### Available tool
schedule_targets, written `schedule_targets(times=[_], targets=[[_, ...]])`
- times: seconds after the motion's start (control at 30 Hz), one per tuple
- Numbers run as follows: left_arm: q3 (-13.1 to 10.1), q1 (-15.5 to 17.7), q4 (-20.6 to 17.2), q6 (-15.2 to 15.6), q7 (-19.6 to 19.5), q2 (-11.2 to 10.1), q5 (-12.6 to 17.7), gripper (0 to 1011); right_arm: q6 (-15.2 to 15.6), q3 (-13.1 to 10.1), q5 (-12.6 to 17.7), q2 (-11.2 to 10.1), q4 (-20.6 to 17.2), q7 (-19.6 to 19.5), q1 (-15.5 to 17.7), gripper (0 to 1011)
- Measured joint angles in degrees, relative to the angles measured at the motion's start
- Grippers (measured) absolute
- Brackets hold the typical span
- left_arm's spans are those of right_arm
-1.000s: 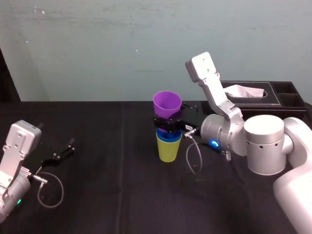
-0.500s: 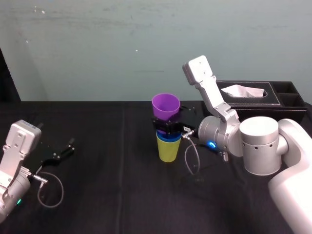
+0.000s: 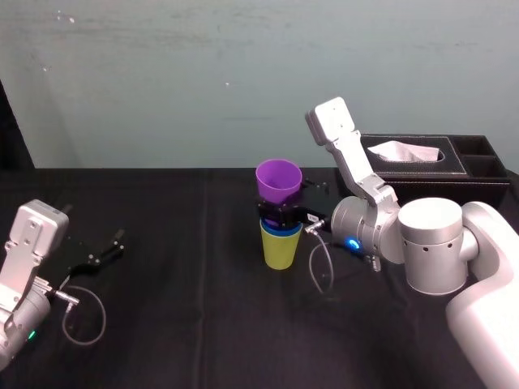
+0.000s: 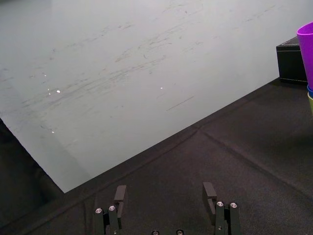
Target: Stack the three plastic cups sequentially using one hand.
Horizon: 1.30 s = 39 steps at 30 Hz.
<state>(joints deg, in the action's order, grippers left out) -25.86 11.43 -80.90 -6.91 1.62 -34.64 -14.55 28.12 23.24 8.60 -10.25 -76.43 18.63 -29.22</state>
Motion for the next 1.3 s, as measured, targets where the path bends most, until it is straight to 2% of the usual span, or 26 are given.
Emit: schedule_targets(times=[0.67, 1.0, 1.3], targets=[[0.0, 0.0, 0.0, 0.0, 0.0, 0.0, 0.0, 1000, -0.3, -0.2, -0.1, 0.2, 0.8, 0.0, 0.2, 729], [0.0, 0.0, 0.0, 0.0, 0.0, 0.0, 0.0, 1000, -0.3, -0.2, -0.1, 0.2, 0.7, 0.0, 0.2, 984], [0.0, 0.0, 0.0, 0.0, 0.0, 0.0, 0.0, 1000, -0.3, -0.2, -0.1, 0.2, 0.7, 0.0, 0.2, 1003]])
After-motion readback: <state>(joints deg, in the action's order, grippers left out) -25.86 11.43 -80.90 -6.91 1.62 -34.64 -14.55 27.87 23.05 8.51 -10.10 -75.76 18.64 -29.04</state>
